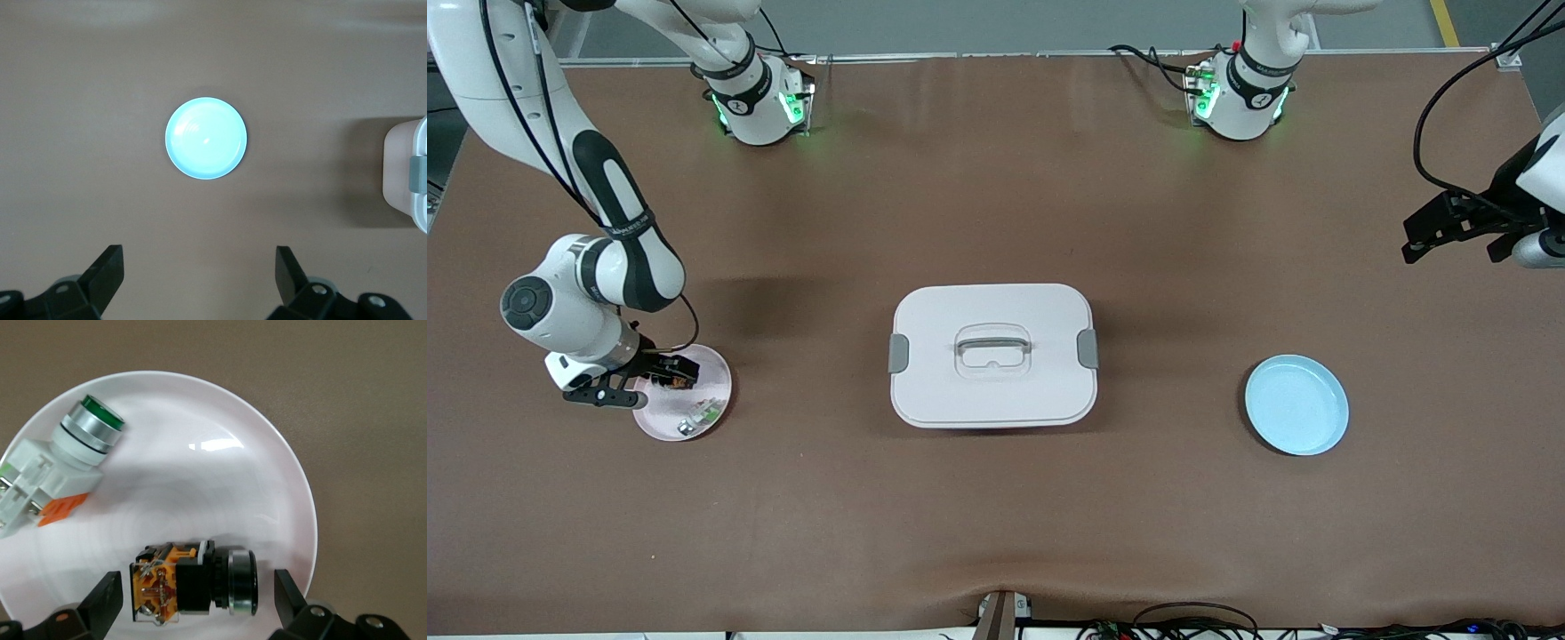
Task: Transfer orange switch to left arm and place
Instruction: 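Lower the right gripper and grasp the black-and-orange switch block, then lift the switch over the box with the right gripper while the left gripper approaches, then grasp the switch with the left gripper from the right gripper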
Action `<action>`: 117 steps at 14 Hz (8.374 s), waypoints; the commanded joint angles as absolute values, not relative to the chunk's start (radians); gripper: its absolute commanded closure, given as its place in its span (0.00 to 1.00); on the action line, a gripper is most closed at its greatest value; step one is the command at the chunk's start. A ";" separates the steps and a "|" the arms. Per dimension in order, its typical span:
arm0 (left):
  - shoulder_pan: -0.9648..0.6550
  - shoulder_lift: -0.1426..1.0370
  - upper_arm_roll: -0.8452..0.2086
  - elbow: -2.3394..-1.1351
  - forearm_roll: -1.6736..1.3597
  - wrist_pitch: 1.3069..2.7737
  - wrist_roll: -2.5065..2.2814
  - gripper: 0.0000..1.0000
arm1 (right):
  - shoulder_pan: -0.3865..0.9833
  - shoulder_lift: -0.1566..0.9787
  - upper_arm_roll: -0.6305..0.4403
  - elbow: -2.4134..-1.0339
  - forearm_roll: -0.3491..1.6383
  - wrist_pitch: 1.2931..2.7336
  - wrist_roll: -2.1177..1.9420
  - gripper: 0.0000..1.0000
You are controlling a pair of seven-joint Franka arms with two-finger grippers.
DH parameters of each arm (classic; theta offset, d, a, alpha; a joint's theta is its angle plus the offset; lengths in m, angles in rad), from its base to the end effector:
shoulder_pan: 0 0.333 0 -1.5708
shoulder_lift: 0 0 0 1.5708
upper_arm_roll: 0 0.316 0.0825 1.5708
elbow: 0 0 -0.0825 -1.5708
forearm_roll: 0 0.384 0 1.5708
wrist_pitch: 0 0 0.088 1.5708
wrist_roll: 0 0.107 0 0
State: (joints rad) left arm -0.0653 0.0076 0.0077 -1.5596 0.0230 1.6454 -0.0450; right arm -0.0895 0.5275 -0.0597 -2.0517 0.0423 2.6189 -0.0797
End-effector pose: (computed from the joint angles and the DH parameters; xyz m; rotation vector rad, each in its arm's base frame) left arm 0.5639 -0.0302 0.6325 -3.1201 0.0209 -0.1237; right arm 0.5905 -0.0895 0.1808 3.1247 -0.1517 0.0624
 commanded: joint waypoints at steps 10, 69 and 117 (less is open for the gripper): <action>-0.061 0.015 0.008 -1.542 0.012 1.629 -0.048 0.00 | -0.097 0.551 -0.054 -2.026 0.034 2.609 -0.064 0.87; 0.092 0.038 -0.577 -1.790 -0.862 2.258 -0.439 0.00 | 0.465 0.449 -0.038 -1.276 0.627 1.784 1.770 1.00; -0.170 0.259 -0.626 -1.802 -0.772 2.606 -0.488 0.85 | 0.618 0.426 -0.038 -1.287 0.626 1.795 1.911 0.01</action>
State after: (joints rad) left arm -0.1636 0.2583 -0.6217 -1.8019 -0.7602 2.5875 -0.4699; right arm 0.6029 0.4294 -0.0308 -1.2908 0.6143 1.7937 1.8932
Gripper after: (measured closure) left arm 0.656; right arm 0.273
